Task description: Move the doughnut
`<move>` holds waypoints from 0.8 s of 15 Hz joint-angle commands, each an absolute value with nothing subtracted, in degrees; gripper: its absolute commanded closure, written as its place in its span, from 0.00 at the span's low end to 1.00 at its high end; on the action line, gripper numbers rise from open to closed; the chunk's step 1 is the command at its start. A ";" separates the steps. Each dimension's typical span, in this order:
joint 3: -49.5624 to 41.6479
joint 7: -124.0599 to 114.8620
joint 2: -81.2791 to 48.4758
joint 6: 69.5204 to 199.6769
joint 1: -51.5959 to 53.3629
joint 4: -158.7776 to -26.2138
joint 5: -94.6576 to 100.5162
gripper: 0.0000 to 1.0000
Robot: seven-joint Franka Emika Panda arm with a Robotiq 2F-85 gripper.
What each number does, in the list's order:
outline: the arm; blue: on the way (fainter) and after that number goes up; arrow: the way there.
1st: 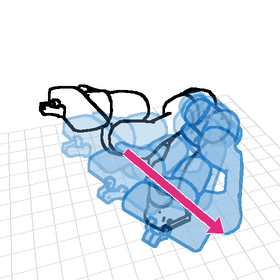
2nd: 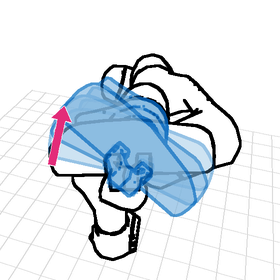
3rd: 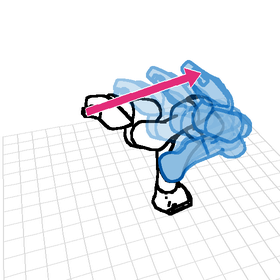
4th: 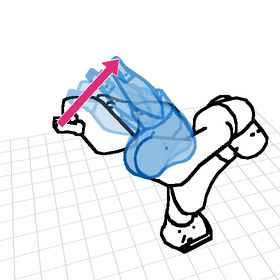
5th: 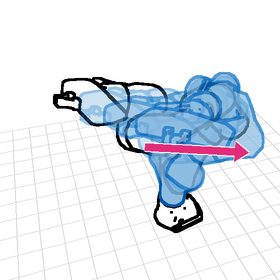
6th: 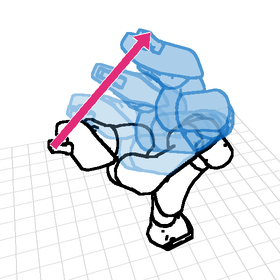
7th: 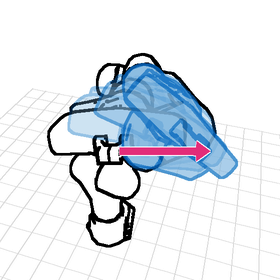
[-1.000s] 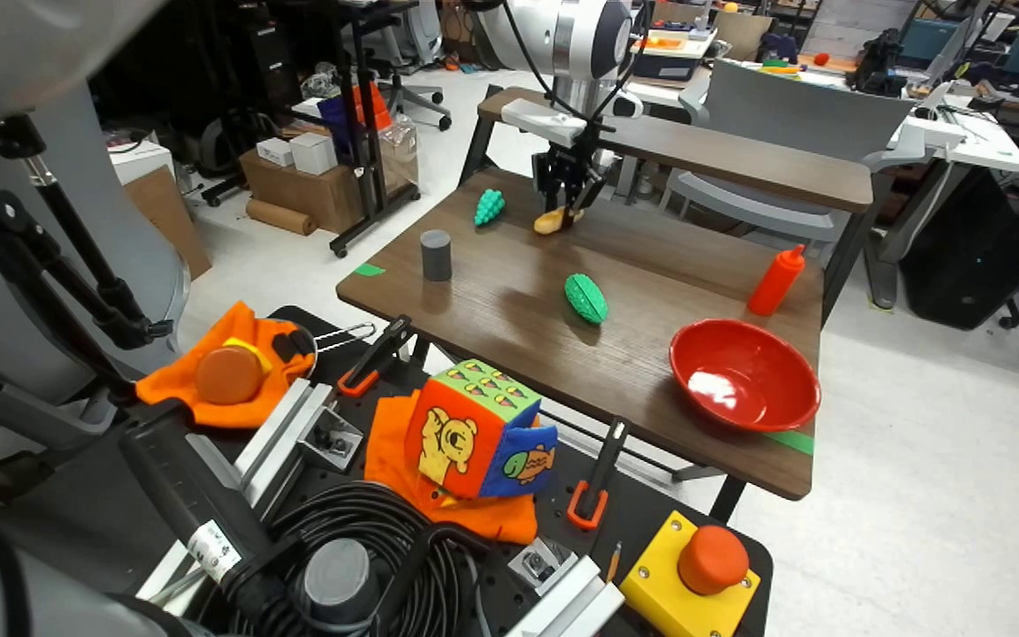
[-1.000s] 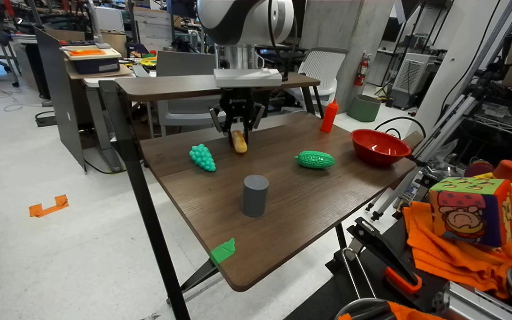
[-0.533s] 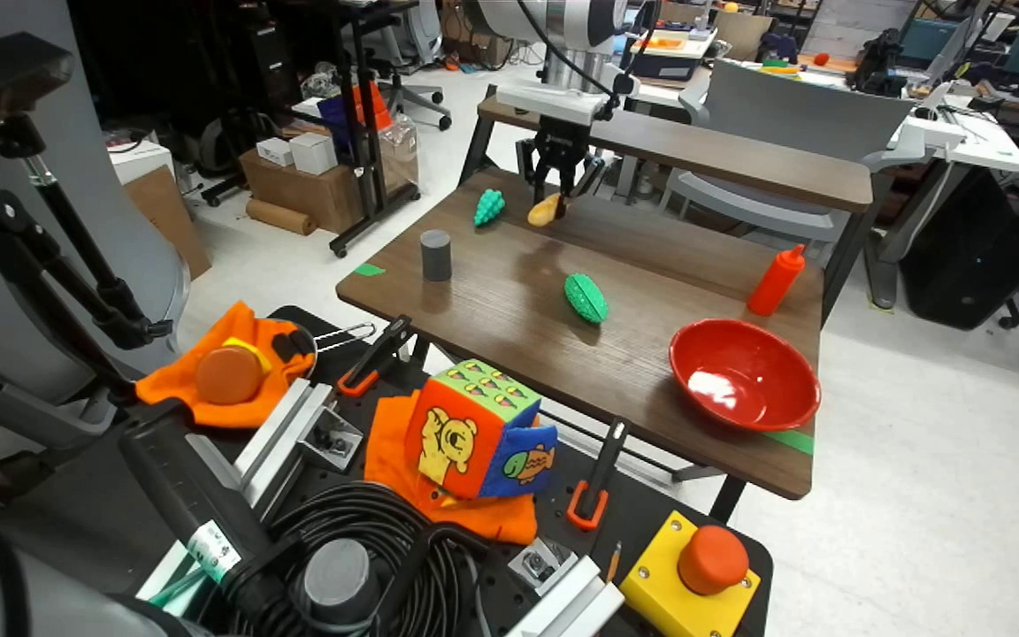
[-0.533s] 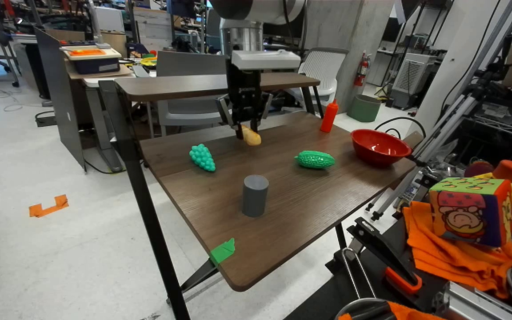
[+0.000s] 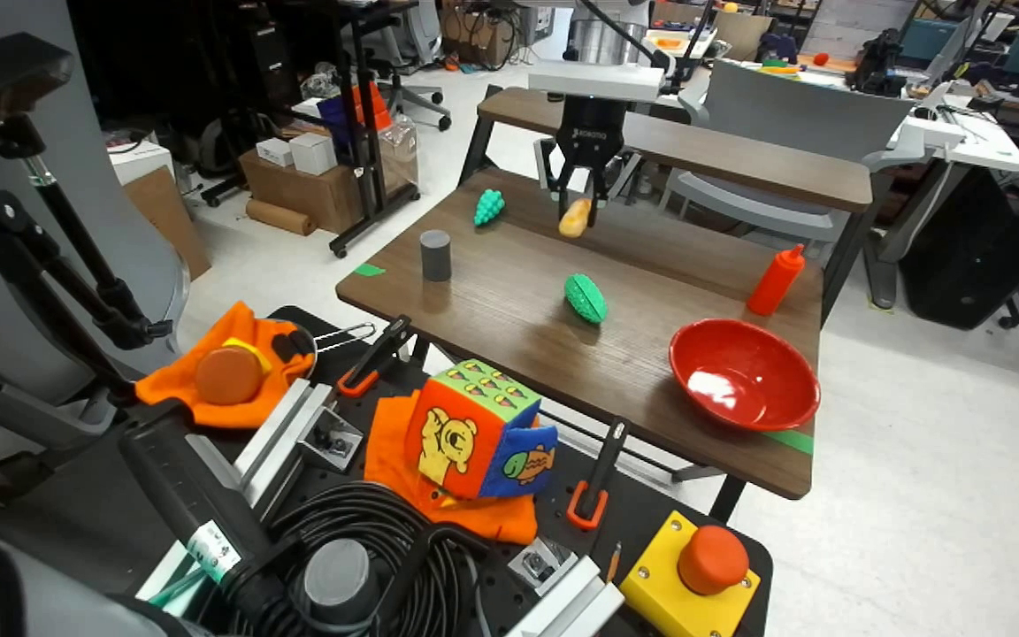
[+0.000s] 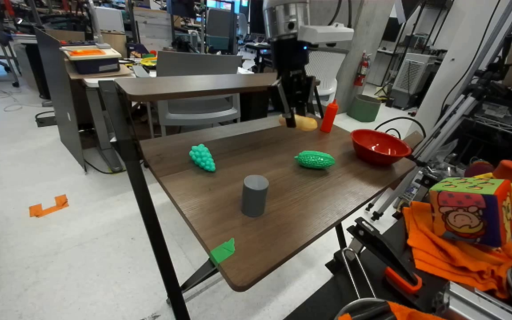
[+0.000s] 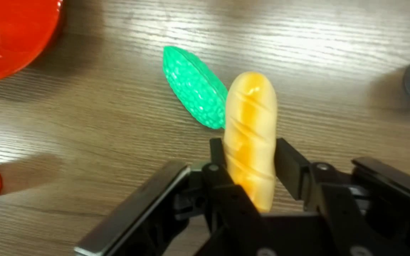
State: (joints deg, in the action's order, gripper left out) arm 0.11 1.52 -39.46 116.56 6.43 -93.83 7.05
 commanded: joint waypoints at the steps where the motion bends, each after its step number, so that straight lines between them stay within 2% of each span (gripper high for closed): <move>1: 0.71 4.25 -30.23 121.69 6.76 -107.76 11.41 0.86; 6: 1.28 0.78 -26.28 132.79 9.09 -121.48 17.56 0.86; 12: 0.15 -7.52 -31.56 135.17 12.50 -121.60 19.92 0.86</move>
State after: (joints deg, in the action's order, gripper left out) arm 1.06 -4.20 -30.15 133.91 10.88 -121.61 18.07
